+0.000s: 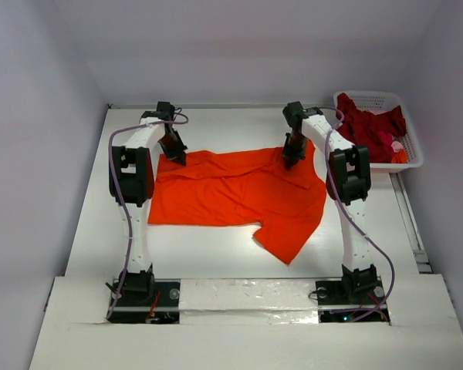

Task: Fold and stack the t-shirts
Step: Fold the tshirt

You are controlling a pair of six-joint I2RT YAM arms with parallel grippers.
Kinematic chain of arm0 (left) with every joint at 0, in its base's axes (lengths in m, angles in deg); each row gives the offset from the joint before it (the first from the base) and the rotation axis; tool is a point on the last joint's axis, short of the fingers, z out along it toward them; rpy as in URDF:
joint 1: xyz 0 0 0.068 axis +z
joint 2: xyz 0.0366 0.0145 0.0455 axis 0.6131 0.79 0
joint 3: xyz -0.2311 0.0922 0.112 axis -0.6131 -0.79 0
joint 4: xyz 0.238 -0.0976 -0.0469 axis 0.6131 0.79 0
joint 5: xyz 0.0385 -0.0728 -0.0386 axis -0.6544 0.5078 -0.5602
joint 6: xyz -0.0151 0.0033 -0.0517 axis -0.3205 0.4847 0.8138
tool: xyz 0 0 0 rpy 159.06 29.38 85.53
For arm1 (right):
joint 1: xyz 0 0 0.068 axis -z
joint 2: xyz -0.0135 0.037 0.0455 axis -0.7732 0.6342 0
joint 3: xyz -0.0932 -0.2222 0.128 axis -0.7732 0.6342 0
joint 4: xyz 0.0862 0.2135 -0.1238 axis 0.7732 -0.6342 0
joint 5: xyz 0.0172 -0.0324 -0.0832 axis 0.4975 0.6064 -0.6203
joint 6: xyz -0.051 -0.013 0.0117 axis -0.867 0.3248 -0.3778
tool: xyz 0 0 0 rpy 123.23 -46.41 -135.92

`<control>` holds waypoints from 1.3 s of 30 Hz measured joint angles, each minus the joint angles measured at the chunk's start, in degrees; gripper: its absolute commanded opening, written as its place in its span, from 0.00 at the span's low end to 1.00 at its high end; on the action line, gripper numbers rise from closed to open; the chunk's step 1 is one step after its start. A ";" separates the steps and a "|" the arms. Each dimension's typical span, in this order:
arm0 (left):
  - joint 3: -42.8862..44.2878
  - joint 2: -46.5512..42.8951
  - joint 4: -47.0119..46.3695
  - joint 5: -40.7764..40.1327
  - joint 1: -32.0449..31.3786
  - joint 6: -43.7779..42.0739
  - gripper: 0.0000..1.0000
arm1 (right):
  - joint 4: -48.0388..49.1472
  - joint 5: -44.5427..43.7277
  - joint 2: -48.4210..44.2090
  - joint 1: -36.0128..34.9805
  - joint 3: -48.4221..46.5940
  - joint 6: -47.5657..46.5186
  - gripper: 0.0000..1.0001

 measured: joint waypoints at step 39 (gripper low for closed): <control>2.29 -5.20 -1.25 -1.22 4.76 3.41 0.72 | 1.07 9.33 -3.72 3.39 -10.29 -7.80 0.42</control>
